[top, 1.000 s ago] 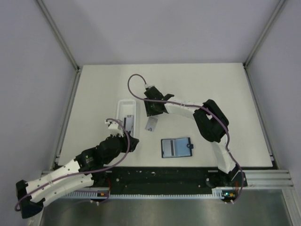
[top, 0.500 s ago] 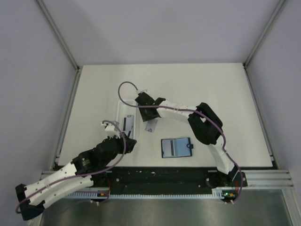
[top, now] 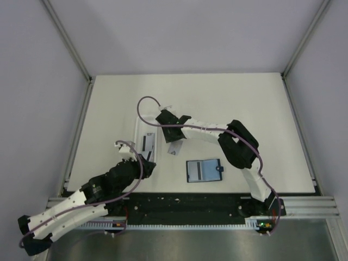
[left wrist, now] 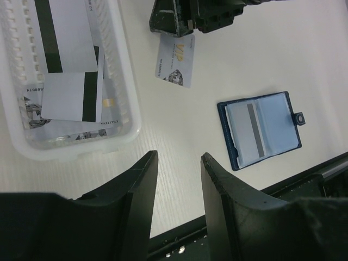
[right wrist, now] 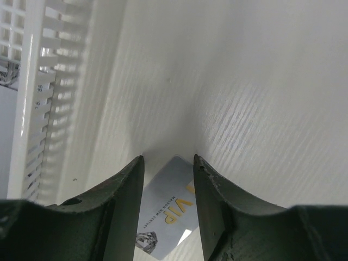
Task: Put the credit cards into the card holder
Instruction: Move the credit card to the corner of the board.
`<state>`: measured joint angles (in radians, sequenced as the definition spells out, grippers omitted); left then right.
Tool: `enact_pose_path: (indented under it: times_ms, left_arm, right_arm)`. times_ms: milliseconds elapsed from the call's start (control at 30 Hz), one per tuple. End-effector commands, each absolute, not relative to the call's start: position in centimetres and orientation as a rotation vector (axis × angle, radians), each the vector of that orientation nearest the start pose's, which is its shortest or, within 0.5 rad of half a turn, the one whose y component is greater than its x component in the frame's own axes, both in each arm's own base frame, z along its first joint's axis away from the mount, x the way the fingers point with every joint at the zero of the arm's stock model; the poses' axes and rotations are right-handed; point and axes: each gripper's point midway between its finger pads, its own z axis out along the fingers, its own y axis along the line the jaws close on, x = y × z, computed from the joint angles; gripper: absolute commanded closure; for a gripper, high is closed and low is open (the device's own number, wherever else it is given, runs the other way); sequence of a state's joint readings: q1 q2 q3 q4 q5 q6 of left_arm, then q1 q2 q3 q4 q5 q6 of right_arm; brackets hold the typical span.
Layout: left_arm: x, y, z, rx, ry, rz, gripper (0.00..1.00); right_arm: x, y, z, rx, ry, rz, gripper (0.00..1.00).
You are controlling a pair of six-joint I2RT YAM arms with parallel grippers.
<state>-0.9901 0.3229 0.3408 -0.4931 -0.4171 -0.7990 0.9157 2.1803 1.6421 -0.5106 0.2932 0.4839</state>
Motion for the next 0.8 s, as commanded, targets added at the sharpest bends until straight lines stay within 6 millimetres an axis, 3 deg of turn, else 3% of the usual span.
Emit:
enact_pose_path:
  times_ms: [0,267,500,767]
  left_arm:
    - [15.9,-15.8,12.4,-0.096,2.058,-0.715,0.57]
    - [15.7,-16.3,12.4,-0.083,2.064,-0.741,0.59]
    - [15.4,-16.4,12.5,-0.083,2.072,-0.757,0.61]
    - [15.2,-15.9,13.0,-0.094,2.052,-0.775,0.61]
  right_arm:
    - [27.4,33.8,-2.5,-0.501,2.725,-0.012,0.59]
    - [24.7,32.7,-3.1,-0.502,2.761,-0.032,0.60]
    - [22.0,33.1,-3.7,-0.567,2.777,-0.033,0.65]
    - [19.0,33.0,-3.6,-0.594,2.771,-0.001,0.64]
